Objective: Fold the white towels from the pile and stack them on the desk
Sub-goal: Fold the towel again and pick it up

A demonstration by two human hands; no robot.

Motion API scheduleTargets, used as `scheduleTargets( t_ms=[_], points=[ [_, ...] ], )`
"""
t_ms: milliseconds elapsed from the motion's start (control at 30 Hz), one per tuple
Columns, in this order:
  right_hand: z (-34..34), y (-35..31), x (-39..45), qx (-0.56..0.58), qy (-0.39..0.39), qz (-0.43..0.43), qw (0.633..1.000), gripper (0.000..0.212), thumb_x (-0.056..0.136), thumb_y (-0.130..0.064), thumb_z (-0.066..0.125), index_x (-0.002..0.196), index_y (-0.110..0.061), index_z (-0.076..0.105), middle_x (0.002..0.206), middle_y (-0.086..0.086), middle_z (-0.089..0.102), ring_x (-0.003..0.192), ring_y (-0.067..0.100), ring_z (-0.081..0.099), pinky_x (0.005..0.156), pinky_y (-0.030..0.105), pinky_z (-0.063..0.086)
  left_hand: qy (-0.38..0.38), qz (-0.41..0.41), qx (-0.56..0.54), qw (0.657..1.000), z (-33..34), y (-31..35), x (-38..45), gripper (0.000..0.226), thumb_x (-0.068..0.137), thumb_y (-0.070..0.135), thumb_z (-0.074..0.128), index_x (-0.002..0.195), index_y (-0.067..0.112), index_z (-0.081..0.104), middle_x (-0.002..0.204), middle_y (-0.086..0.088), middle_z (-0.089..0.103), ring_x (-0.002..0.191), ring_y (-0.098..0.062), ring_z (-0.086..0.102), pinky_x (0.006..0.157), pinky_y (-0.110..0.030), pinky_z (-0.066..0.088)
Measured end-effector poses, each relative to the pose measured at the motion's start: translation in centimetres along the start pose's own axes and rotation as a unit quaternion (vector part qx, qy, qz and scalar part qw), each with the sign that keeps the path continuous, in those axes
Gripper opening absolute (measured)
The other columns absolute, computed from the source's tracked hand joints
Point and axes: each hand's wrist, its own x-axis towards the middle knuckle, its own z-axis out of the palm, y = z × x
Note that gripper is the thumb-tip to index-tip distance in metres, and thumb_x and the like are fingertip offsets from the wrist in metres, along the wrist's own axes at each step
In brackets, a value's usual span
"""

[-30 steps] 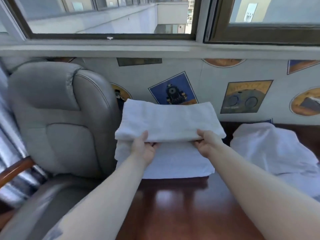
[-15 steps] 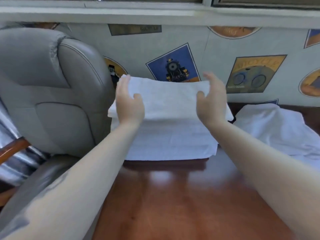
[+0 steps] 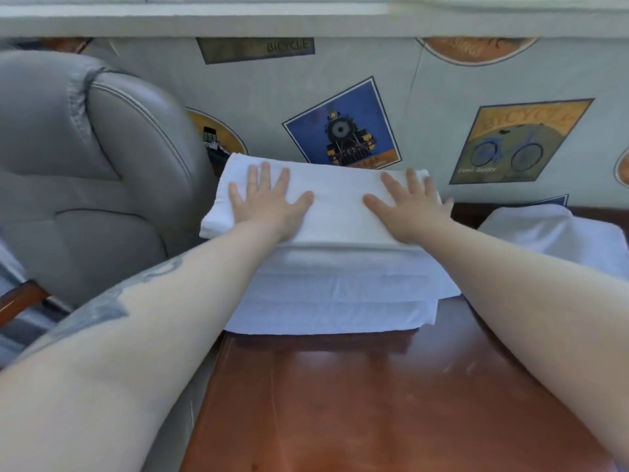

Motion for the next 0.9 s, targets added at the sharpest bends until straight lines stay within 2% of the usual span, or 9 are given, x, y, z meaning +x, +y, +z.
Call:
scheduleTargets(
  t_ms=[100,200,500,600,667,700,767,833,900],
  points=[
    [1.1,0.5,-0.6,0.043,0.020,0.006,0.999,0.078,0.079,-0.086,0.011,0.148,-0.053,-0.002,0.163,-0.010,-0.012,0.149,0.029,-0.009,0.113,0.065,0.015,0.044,-0.074,-0.052,0.995,1.0,-0.1,-0.2,0.070,0.093,0.071,0.018,0.155,0.041,0.004,0.162,0.000,-0.021,0.149,-0.021,-0.020,0.118,-0.054,-0.006],
    [1.5,0.3,-0.7,0.040,0.042,0.004,0.998,0.072,0.086,-0.079,0.013,0.150,-0.051,-0.002,0.163,-0.008,-0.013,0.149,0.030,-0.008,0.113,0.062,0.020,0.037,-0.096,-0.073,0.992,1.1,-0.6,0.0,0.070,0.092,0.071,0.019,0.154,0.043,0.003,0.162,0.000,-0.021,0.149,-0.023,-0.018,0.119,-0.054,0.000],
    [2.1,0.6,-0.3,0.034,0.047,-0.001,0.998,0.070,0.087,-0.078,0.010,0.150,-0.050,-0.004,0.163,-0.007,-0.014,0.149,0.031,-0.009,0.117,0.059,0.013,0.043,-0.086,-0.046,0.994,1.9,-0.5,-0.2,0.071,0.091,0.072,0.010,0.154,0.042,-0.005,0.161,-0.004,-0.025,0.148,-0.028,-0.022,0.117,-0.055,-0.004],
    [1.2,1.6,-0.3,0.110,-0.010,-0.016,0.994,0.073,0.089,-0.076,0.023,0.151,-0.048,-0.003,0.163,-0.006,-0.015,0.150,0.029,-0.009,0.120,0.053,0.006,-0.013,-0.091,-0.056,0.994,0.8,-0.3,-0.1,0.071,0.092,0.071,0.015,0.153,0.042,-0.007,0.160,-0.003,-0.028,0.148,-0.027,-0.024,0.117,-0.054,-0.006],
    [1.0,3.7,-1.7,0.186,-0.013,0.010,0.982,0.073,0.093,-0.069,0.030,0.154,-0.041,0.002,0.164,-0.001,-0.003,0.150,0.030,0.002,0.120,0.049,0.008,-0.034,-0.095,-0.090,0.991,-0.5,-0.7,-0.4,0.068,0.095,0.061,0.026,0.154,0.041,0.000,0.161,-0.001,-0.024,0.149,-0.025,-0.021,0.118,-0.052,-0.005],
    [1.4,5.0,-3.0,0.203,0.004,0.035,0.979,0.070,0.096,-0.065,0.029,0.156,-0.037,0.005,0.164,0.001,0.004,0.150,0.029,0.005,0.120,0.049,0.009,-0.012,-0.083,-0.096,0.992,-0.9,-1.1,-1.0,0.065,0.097,0.052,0.031,0.156,0.037,0.006,0.163,-0.002,-0.018,0.150,-0.025,-0.016,0.119,-0.050,-0.003],
    [3.0,7.9,-7.2,0.174,0.066,0.073,0.980,0.061,0.100,-0.054,0.024,0.156,-0.032,0.013,0.164,0.001,0.010,0.150,0.025,0.007,0.119,0.048,0.012,0.108,-0.006,-0.090,0.990,-0.1,-1.1,-3.4,0.058,0.099,0.033,0.032,0.155,0.023,0.024,0.165,-0.007,0.003,0.151,-0.028,0.000,0.121,-0.048,0.002],
    [5.1,10.5,-11.9,0.101,0.089,0.067,0.989,0.056,0.103,-0.044,0.025,0.156,-0.029,0.016,0.164,0.001,0.008,0.150,0.023,0.007,0.118,0.046,0.015,0.218,0.098,-0.137,0.961,2.7,1.1,-8.3,0.056,0.096,0.027,0.032,0.150,0.014,0.036,0.161,-0.008,0.022,0.150,-0.027,0.015,0.120,-0.045,0.002],
    [6.6,13.1,-15.5,0.060,0.059,0.071,0.994,0.056,0.104,-0.042,0.028,0.156,-0.031,0.011,0.164,0.001,0.005,0.150,0.023,0.004,0.118,0.044,0.012,0.212,0.177,-0.191,0.942,6.4,5.5,-14.4,0.064,0.089,0.025,0.044,0.151,0.011,0.035,0.161,-0.007,0.023,0.150,-0.025,0.015,0.120,-0.045,0.005]
  ],
)
